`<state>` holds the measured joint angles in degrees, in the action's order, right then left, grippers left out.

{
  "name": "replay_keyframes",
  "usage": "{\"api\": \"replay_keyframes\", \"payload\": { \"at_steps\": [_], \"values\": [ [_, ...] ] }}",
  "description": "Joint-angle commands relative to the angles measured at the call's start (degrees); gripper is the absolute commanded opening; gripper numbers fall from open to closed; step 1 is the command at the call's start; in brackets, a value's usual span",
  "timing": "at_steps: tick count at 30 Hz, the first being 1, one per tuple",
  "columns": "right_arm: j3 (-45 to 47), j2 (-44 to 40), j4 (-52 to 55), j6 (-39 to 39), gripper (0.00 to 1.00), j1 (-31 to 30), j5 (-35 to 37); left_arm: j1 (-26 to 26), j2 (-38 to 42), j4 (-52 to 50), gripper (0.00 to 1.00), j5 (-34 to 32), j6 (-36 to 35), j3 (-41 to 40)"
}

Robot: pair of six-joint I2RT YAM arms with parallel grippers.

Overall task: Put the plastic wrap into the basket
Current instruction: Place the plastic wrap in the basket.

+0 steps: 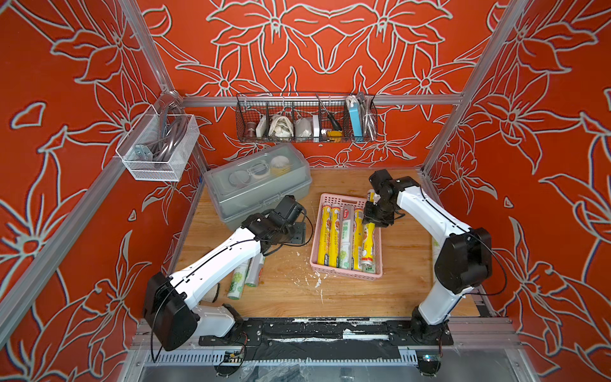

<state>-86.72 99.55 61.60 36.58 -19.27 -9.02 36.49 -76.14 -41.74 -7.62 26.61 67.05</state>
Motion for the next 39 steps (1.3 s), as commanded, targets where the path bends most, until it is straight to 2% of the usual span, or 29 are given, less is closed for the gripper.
{"api": "replay_keyframes", "payload": {
  "at_steps": [1, 23, 28, 33, 39],
  "values": [
    [-1.2, 0.9, 2.5, -0.3, 0.34, -0.8, 2.5, 0.3, 0.1, -1.2, 0.67, -0.8, -0.5, -0.3],
    [4.9, 7.3, -3.5, -1.8, 0.33, -2.6, 1.0, 0.3, -0.5, -1.2, 0.67, -0.7, -1.3, 0.6],
    [4.7, 7.8, -3.2, -1.7, 0.47, -2.7, 1.6, 0.3, -0.6, -1.2, 0.67, -0.7, -1.4, 0.8],
    [4.1, 5.9, -2.2, -2.0, 0.56, -2.7, 2.4, 0.3, -1.0, -1.2, 0.67, -0.9, -1.6, 0.8],
    [2.5, 1.3, 1.2, -2.0, 0.58, -2.7, 4.8, 0.3, -0.9, -1.2, 0.67, -1.0, -1.6, 0.7]
  ]
}}
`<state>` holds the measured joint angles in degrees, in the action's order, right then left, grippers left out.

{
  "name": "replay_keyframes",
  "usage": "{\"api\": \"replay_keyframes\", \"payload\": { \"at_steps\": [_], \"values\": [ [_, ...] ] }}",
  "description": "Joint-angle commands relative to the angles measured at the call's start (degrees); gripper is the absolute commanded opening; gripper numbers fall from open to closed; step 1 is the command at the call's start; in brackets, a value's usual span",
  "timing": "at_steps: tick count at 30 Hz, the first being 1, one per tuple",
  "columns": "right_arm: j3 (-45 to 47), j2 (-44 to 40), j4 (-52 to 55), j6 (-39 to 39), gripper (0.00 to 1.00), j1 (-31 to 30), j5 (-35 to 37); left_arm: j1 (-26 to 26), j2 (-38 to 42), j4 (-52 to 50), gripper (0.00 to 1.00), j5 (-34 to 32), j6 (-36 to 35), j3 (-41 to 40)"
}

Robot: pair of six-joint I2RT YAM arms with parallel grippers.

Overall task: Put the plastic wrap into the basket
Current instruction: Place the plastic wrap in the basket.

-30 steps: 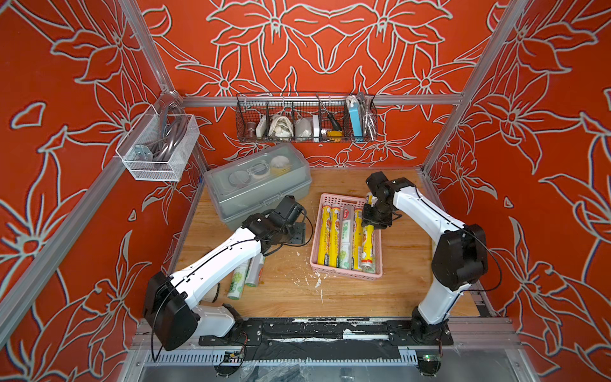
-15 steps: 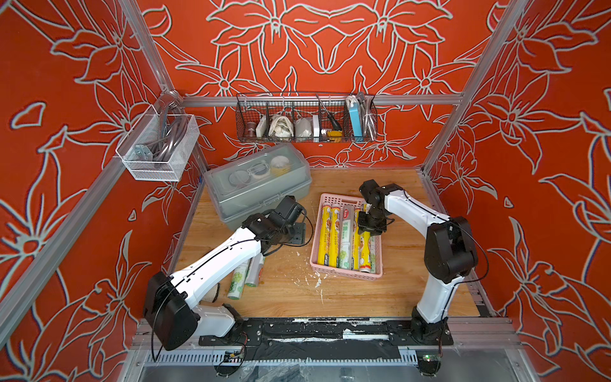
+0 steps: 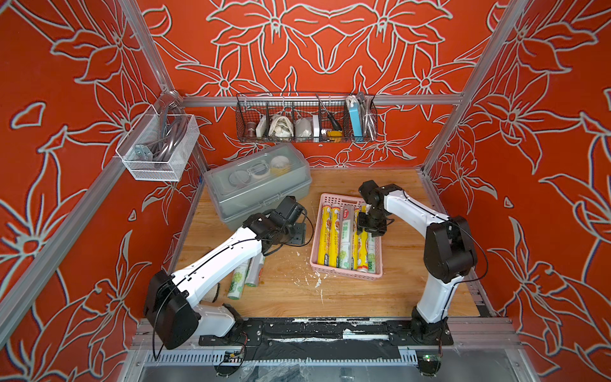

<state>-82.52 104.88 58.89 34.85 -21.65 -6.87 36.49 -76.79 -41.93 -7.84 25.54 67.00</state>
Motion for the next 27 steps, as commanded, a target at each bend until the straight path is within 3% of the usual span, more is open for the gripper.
{"api": "replay_keyframes", "payload": {
  "at_steps": [1, 9, 15, 27],
  "values": [
    [-1.9, -4.9, 4.1, -0.3, 0.59, -0.3, 2.9, 0.3, -0.2, -1.0, 0.67, -0.9, -0.5, 0.8],
    [-2.0, -16.1, 4.0, -0.8, 0.59, -0.3, 4.4, 0.3, 0.5, -1.4, 0.67, -1.6, -0.6, 0.8],
    [0.3, -22.7, 2.4, -3.3, 0.59, -0.3, 1.0, 0.2, -0.3, -3.1, 0.67, -3.1, -1.8, 1.8],
    [12.6, -33.1, -11.9, -11.0, 0.65, -0.3, -3.1, -4.4, -9.0, -1.6, 0.68, -8.0, -0.8, -2.4]
  ]
}}
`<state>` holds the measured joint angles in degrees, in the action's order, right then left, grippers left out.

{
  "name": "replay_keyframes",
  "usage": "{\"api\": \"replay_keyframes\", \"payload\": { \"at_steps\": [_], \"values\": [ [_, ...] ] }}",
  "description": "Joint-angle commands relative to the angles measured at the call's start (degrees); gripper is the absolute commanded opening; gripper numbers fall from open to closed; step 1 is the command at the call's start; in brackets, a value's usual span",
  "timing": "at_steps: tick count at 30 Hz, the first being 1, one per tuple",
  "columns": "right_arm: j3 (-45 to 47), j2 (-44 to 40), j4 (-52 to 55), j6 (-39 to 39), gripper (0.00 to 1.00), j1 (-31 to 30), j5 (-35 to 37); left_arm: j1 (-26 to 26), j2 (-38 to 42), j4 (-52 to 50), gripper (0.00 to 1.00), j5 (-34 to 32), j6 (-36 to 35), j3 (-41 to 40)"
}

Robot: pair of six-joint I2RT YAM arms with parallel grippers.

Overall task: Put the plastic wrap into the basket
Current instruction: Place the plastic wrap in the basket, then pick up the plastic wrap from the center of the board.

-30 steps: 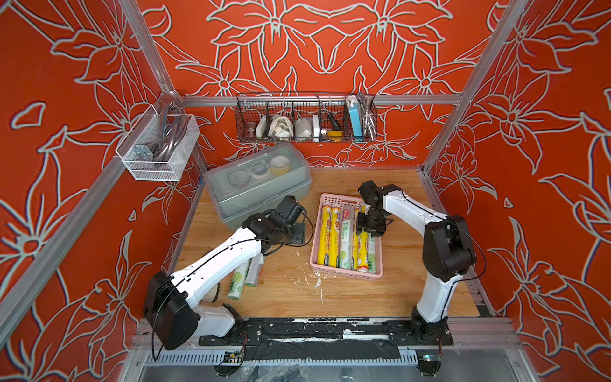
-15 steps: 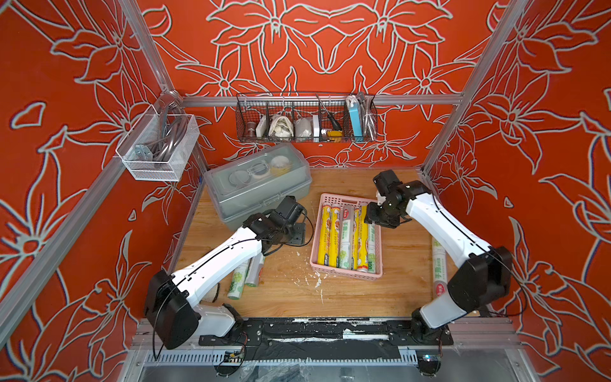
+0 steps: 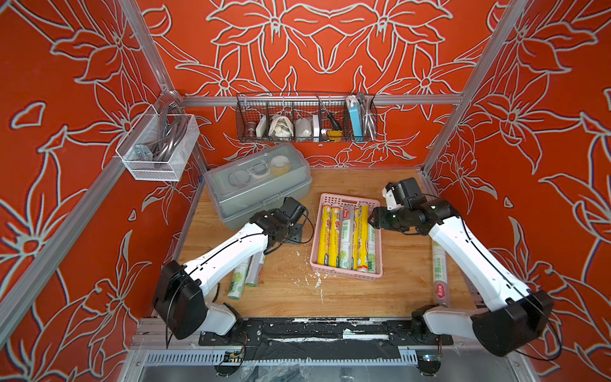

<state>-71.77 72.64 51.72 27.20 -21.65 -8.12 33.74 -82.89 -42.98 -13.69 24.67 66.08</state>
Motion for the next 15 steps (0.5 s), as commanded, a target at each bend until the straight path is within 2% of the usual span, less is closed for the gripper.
{"api": "replay_keyframes", "payload": {
  "at_steps": [1, 8, 11, 15],
  "values": [
    [2.5, -0.6, -5.3, -3.9, 0.66, -0.3, -2.5, -2.4, -4.1, -0.4, 0.68, -2.6, 0.1, -1.7],
    [5.4, -0.2, -8.0, -6.9, 0.67, -0.3, -3.8, -8.6, -5.6, 2.2, 0.73, -3.2, 0.5, -6.3],
    [6.3, -1.1, -9.1, -6.9, 0.68, -0.3, -3.9, -10.3, -5.3, 4.3, 0.79, -3.0, 1.1, -8.6],
    [6.8, -1.8, -9.5, -6.8, 0.69, -0.3, -4.5, -11.7, -5.9, 5.6, 0.79, -3.0, 1.7, -10.6]
  ]
}}
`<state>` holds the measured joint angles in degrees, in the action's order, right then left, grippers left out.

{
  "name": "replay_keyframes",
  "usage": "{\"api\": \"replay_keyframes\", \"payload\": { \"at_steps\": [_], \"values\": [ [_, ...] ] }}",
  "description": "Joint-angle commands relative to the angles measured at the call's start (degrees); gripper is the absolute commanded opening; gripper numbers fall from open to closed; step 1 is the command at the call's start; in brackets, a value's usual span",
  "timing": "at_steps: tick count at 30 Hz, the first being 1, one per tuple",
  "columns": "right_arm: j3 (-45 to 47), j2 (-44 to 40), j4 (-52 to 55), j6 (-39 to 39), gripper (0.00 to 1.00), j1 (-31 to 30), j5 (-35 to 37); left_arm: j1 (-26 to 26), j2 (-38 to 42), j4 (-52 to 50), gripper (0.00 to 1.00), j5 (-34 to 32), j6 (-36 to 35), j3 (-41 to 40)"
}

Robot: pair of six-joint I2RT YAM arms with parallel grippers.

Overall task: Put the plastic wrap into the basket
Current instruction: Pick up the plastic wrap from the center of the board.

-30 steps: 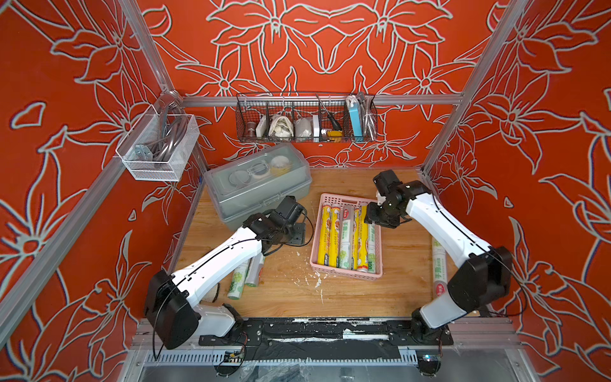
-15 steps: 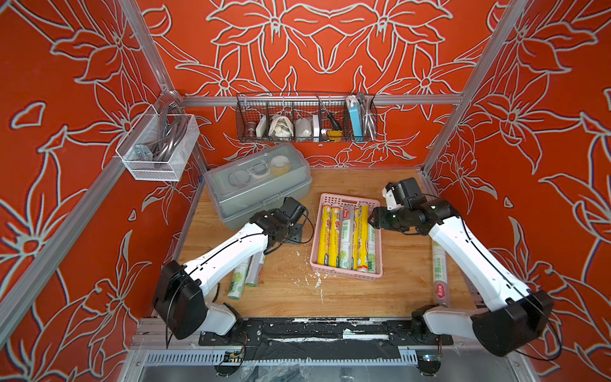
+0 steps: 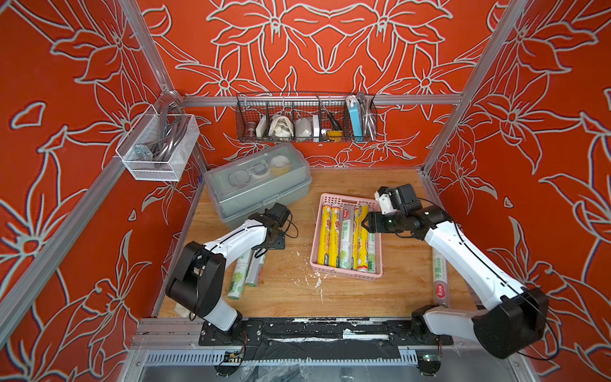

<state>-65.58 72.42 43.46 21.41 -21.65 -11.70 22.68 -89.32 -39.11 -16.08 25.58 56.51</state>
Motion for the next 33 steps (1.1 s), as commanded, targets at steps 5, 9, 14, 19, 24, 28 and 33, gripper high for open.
{"api": "replay_keyframes", "payload": {
  "at_steps": [5, 9, 14, 19, 24, 28, 33],
  "values": [
    [0.4, -1.3, -0.5, -1.1, 0.69, -0.2, -0.9, -1.5, -0.7, 2.7, 0.79, -0.6, 0.9, -2.3],
    [0.3, -1.1, -0.3, -0.8, 0.69, -0.3, -0.8, -1.5, -1.5, 3.1, 0.79, -1.4, 0.7, -2.7],
    [0.4, -0.1, -0.2, -0.6, 0.69, -0.2, -0.9, -1.6, -2.4, 3.3, 0.79, -0.9, 0.8, -2.7],
    [0.4, 0.5, -0.2, -0.5, 0.69, -0.3, -1.1, -1.6, -3.2, 3.4, 0.79, 0.7, 0.7, -2.5],
    [0.9, 0.8, -0.7, -0.8, 0.69, -0.3, -1.5, -0.9, -2.9, 4.2, 0.78, 4.1, 1.4, -2.9],
    [0.9, 1.8, -0.5, -0.8, 0.69, -0.2, -1.5, 2.6, -2.3, 4.0, 0.78, 4.9, 2.5, -2.6],
    [0.5, 2.2, 0.0, -0.7, 0.69, -0.2, -1.6, 2.9, -3.1, 4.2, 0.78, 4.3, 3.8, -2.2]
  ]
}}
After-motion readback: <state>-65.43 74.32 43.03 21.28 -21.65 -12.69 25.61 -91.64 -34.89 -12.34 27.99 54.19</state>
